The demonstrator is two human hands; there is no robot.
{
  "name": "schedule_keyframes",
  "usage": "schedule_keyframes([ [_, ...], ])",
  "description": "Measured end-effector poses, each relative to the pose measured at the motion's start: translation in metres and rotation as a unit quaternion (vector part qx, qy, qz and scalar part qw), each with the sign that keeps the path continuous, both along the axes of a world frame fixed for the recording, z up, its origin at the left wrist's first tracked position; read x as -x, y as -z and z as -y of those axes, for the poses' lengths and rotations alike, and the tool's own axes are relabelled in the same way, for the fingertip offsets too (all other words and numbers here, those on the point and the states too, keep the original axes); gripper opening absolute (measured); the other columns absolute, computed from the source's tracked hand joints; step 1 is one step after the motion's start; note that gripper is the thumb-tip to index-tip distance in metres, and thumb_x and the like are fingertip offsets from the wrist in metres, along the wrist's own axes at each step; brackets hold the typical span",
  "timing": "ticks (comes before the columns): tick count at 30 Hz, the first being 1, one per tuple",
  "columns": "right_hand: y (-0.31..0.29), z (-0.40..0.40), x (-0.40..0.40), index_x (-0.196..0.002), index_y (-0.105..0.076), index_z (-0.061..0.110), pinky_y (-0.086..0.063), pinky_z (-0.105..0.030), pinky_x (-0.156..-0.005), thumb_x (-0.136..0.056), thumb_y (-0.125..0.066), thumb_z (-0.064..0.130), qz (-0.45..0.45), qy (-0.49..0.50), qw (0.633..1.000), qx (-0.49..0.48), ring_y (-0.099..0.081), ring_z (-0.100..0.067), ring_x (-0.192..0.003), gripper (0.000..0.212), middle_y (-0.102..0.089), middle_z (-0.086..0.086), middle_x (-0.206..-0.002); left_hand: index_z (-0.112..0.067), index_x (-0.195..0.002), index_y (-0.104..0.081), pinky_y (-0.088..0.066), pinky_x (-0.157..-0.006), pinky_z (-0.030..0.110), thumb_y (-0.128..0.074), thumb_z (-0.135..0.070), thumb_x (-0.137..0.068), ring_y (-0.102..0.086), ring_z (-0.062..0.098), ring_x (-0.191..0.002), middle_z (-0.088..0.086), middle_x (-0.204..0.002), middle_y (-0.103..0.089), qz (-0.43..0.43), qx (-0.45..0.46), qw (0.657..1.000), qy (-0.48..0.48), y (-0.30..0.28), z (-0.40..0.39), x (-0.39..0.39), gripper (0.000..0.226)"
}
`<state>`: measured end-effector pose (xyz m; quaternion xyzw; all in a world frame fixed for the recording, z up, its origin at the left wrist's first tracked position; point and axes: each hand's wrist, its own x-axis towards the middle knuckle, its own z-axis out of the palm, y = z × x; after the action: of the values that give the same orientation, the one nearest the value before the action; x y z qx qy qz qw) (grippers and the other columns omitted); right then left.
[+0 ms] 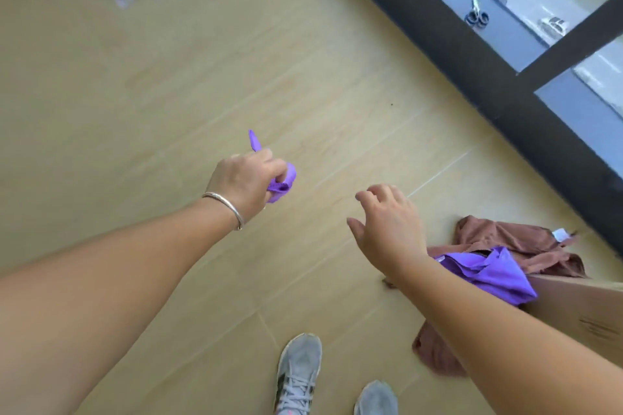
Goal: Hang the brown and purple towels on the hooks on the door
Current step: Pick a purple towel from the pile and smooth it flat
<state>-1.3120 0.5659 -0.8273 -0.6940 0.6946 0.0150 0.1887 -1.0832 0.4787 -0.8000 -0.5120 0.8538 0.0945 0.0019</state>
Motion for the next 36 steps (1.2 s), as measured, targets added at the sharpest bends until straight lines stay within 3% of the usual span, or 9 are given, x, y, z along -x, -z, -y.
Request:
schedule_keyframes([
  [3, -0.024, 0.007, -0.029, -0.128, -0.054, 0.019, -0.032, -0.035, -0.103, -0.091, -0.055, 0.042, 0.013, -0.039, 0.999, 0.009, -0.04, -0.024, -0.126, 0.043, -0.05, -0.002, -0.131, -0.018, -0.059, -0.064, -0.031, -0.047, 0.023, -0.086, 0.002, -0.048, -0.051, 0.023, -0.044, 0.003, -0.057, -0.051, 0.0, 0.058, 0.998, 0.027, -0.024, -0.023, -0.033, 0.032],
  [7, -0.019, -0.015, -0.057, -0.125, -0.055, 0.021, -0.033, -0.034, -0.102, -0.091, -0.053, 0.042, 0.025, -0.101, 0.995, 0.001, -0.038, -0.022, -0.127, 0.04, -0.05, 0.0, -0.131, -0.022, -0.056, -0.064, -0.045, -0.051, 0.029, -0.08, 0.008, -0.041, -0.052, 0.022, -0.048, 0.001, -0.058, -0.051, 0.024, 0.044, 0.999, 0.014, 0.004, -0.089, -0.063, 0.037],
  [10, 0.014, -0.05, -0.067, -0.123, -0.055, 0.021, -0.032, -0.034, -0.1, -0.092, -0.051, 0.042, 0.022, -0.146, 0.988, -0.034, -0.037, -0.021, -0.128, 0.037, -0.049, 0.001, -0.13, -0.025, -0.069, -0.068, -0.046, -0.068, 0.034, -0.076, 0.003, -0.056, -0.058, 0.023, -0.067, 0.0, -0.074, -0.056, 0.122, -0.068, 0.989, -0.05, 0.051, -0.156, -0.078, 0.031],
  [12, 0.045, -0.078, -0.071, -0.122, -0.055, 0.022, -0.032, -0.033, -0.099, -0.092, -0.051, 0.042, 0.012, -0.171, 0.983, -0.067, -0.037, -0.021, -0.126, 0.036, -0.049, 0.002, -0.129, -0.029, -0.095, -0.064, -0.039, -0.081, 0.034, -0.061, -0.006, -0.078, -0.058, 0.021, -0.091, -0.003, -0.097, -0.055, 0.201, -0.187, 0.955, -0.111, 0.094, -0.204, -0.088, 0.029],
  [14, 0.082, -0.104, -0.075, -0.121, -0.055, 0.023, -0.032, -0.033, -0.098, -0.092, -0.052, 0.042, 0.004, -0.187, 0.978, -0.097, -0.037, -0.021, -0.126, 0.035, -0.05, 0.002, -0.128, -0.031, -0.107, -0.059, -0.037, -0.083, 0.033, -0.055, -0.017, -0.087, -0.057, 0.02, -0.101, -0.005, -0.106, -0.054, 0.216, -0.251, 0.929, -0.164, 0.135, -0.246, -0.096, 0.025],
  [18, 0.158, -0.132, -0.088, -0.122, -0.056, 0.025, -0.032, -0.033, -0.098, -0.091, -0.054, 0.041, -0.012, -0.217, 0.969, -0.12, -0.038, -0.021, -0.125, 0.035, -0.051, 0.003, -0.127, -0.031, -0.111, -0.06, -0.044, -0.079, 0.033, -0.058, -0.038, -0.088, -0.059, 0.022, -0.105, -0.002, -0.108, -0.058, 0.14, -0.263, 0.921, -0.25, 0.213, -0.283, -0.109, 0.024],
  [28, 0.314, -0.127, -0.138, -0.123, -0.055, 0.022, -0.036, -0.038, -0.096, -0.084, -0.066, 0.034, -0.006, -0.198, 0.978, -0.061, -0.043, -0.027, -0.121, 0.042, -0.051, -0.004, -0.129, -0.024, -0.123, -0.06, -0.048, -0.085, 0.043, -0.069, -0.039, -0.082, -0.054, 0.029, -0.108, 0.007, -0.115, -0.056, -0.114, -0.133, 0.892, -0.417, 0.349, -0.232, -0.108, 0.044],
  [32, 0.336, -0.11, -0.134, -0.123, -0.054, 0.021, -0.036, -0.038, -0.096, -0.085, -0.066, 0.035, -0.002, -0.204, 0.978, -0.035, -0.044, -0.027, -0.121, 0.042, -0.051, -0.004, -0.129, -0.028, -0.111, -0.063, -0.048, -0.087, 0.04, -0.071, -0.048, -0.078, -0.056, 0.024, -0.105, 0.002, -0.11, -0.057, -0.118, -0.179, 0.878, -0.428, 0.377, -0.2, -0.102, 0.039],
  [36, 0.333, -0.092, -0.121, -0.126, -0.054, 0.022, -0.035, -0.037, -0.098, -0.087, -0.063, 0.037, -0.002, -0.193, 0.981, -0.029, -0.041, -0.026, -0.124, 0.042, -0.05, -0.003, -0.13, -0.029, -0.09, -0.064, -0.041, -0.07, 0.03, -0.073, -0.046, -0.077, -0.059, 0.022, -0.093, -0.005, -0.091, -0.058, -0.138, -0.202, 0.879, -0.409, 0.382, -0.192, -0.086, 0.024],
])
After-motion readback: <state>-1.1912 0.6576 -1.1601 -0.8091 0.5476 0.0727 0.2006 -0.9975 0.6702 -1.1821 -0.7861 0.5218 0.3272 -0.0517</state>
